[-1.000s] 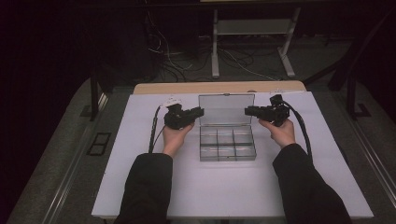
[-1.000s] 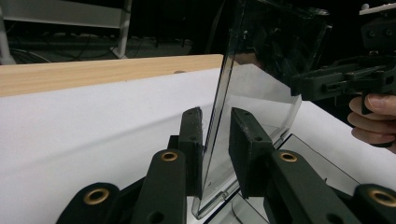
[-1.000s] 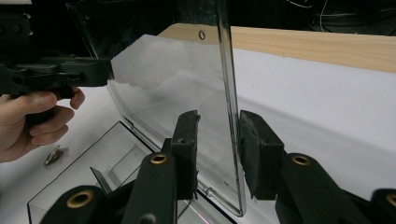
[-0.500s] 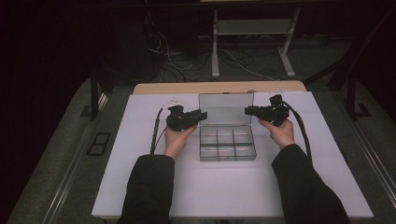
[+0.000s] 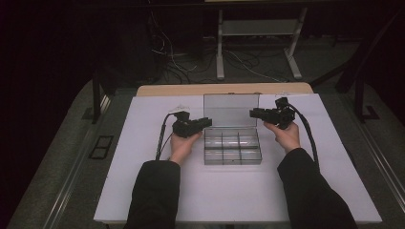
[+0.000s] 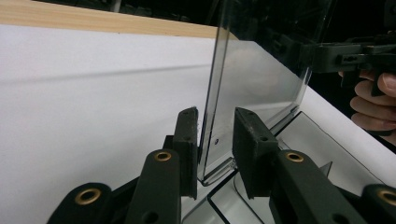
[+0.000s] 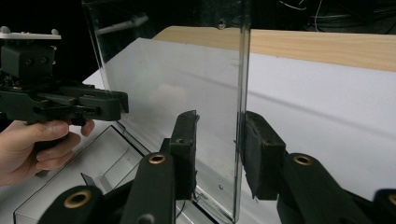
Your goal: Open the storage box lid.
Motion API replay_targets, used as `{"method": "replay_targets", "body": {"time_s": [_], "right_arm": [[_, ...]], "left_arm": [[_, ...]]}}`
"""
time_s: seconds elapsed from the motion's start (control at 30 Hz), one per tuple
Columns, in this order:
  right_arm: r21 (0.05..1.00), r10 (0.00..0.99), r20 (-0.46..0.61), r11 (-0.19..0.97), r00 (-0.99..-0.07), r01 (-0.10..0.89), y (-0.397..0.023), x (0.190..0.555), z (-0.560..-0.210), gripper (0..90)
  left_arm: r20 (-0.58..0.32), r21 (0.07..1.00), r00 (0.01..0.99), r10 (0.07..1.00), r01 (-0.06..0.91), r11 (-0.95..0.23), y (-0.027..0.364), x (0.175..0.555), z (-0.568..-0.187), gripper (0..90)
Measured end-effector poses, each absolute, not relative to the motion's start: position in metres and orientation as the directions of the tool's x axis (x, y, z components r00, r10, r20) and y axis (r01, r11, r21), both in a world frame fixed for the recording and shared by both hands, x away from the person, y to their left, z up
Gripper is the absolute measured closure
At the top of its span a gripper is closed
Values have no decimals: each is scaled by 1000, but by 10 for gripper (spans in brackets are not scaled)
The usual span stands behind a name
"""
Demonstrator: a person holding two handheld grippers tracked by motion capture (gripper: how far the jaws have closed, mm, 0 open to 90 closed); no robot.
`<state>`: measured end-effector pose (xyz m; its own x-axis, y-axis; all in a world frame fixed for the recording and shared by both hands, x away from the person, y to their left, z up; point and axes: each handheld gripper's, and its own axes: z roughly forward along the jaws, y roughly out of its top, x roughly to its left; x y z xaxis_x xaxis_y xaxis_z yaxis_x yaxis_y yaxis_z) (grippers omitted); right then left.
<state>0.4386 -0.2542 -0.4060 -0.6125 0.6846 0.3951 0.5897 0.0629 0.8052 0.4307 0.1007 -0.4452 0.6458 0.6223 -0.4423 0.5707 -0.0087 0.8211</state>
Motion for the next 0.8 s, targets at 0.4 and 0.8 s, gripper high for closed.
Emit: {"method": "replay_targets", "body": {"time_s": [0.4, 0.8], "right_arm": [[787, 679, 438, 29, -590, 617, -259, 438, -418, 644], [759, 684, 458, 31, -568, 650, -262, 431, -433, 702]], "left_arm": [[-451, 817, 631, 632, 576, 8, 99, 432, -448, 724], [-473, 803, 614, 632, 596, 21, 99, 433, -450, 715]]}}
